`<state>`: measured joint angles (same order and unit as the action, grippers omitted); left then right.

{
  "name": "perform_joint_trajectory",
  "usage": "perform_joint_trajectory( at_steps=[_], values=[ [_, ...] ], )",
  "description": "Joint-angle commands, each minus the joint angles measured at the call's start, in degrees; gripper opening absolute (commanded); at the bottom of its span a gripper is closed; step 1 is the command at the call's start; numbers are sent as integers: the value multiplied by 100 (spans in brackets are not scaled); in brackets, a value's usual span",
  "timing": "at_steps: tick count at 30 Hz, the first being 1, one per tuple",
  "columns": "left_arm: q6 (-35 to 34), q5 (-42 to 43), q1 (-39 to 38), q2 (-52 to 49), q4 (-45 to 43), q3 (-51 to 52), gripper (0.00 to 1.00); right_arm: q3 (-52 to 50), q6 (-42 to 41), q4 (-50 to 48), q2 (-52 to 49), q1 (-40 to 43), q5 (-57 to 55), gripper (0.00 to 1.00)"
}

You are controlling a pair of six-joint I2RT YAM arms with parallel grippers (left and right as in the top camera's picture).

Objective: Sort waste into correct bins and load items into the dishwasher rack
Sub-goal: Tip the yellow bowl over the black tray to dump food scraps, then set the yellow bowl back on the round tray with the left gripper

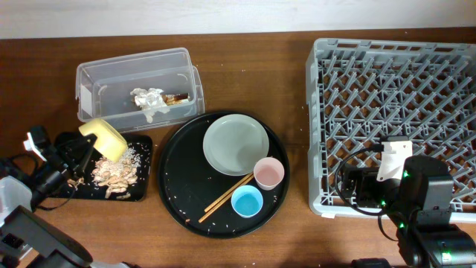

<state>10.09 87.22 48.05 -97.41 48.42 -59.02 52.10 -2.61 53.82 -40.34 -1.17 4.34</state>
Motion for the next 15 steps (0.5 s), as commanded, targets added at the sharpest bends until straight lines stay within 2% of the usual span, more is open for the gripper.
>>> perform_joint_trajectory(
  at_steps=[1, 4, 6, 8, 11, 13, 14, 15],
  values=[
    [-22, 105, 39, -20, 33, 4, 0, 107, 4, 0, 9, -28, 11, 98],
    [-94, 101, 9, 39, 177, 4, 0, 107, 4, 0, 9, -28, 11, 98],
    [-98, -192, -186, 258, 203, 4, 0, 107, 4, -2, 9, -28, 11, 98],
    [-105, -1161, -699, 776, 203, 4, 0, 107, 4, -2, 9, -28, 9, 98],
    [-446, -2918, -1991, 1753, 179, 4, 0, 107, 4, -2, 9, -28, 9, 98],
    [-590, -4006, -2798, 2065, 181, 4, 0, 107, 4, -2, 9, -28, 9, 98],
    [-667, -4972, -3676, 2149, 181, 4, 0, 105, 4, -2, 9, -28, 9, 98],
    [-828, -5418, -4159, 2120, 179, 7, 0, 107, 4, -2, 9, -28, 9, 98]
  ],
)
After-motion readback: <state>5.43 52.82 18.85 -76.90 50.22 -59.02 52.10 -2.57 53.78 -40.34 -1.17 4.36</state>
